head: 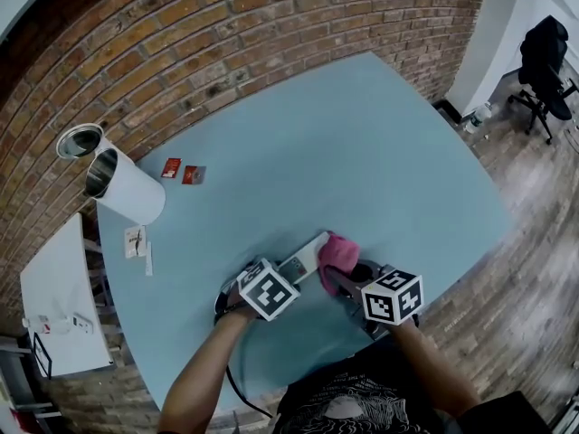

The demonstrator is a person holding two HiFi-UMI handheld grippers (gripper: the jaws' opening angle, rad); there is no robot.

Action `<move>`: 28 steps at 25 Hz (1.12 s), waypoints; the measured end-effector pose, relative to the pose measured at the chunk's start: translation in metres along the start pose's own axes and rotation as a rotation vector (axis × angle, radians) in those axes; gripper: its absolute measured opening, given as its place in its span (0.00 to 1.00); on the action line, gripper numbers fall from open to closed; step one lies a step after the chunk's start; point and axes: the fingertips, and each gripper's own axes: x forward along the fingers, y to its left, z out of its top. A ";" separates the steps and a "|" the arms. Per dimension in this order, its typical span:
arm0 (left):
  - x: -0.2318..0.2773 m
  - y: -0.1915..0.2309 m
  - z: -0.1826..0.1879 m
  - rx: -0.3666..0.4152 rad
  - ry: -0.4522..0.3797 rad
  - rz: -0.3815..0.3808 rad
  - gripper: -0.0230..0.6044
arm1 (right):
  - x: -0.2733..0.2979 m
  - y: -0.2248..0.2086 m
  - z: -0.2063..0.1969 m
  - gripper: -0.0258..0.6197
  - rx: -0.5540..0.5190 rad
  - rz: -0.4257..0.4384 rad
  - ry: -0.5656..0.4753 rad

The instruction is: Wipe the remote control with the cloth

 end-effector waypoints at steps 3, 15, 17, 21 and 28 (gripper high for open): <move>0.000 -0.001 0.001 0.001 0.003 -0.002 0.49 | 0.007 0.013 -0.005 0.14 -0.012 0.027 0.014; 0.000 -0.001 0.002 -0.002 -0.008 0.004 0.49 | 0.029 0.054 -0.022 0.14 -0.068 0.119 0.080; 0.000 -0.002 0.002 -0.001 -0.010 0.004 0.49 | 0.027 0.054 -0.014 0.14 -0.085 0.125 0.083; 0.000 -0.002 0.001 -0.002 -0.011 0.001 0.49 | 0.030 0.053 0.029 0.14 -0.174 0.129 0.072; -0.002 -0.003 0.004 -0.002 -0.018 0.001 0.49 | 0.078 0.056 0.073 0.14 -0.396 0.172 0.154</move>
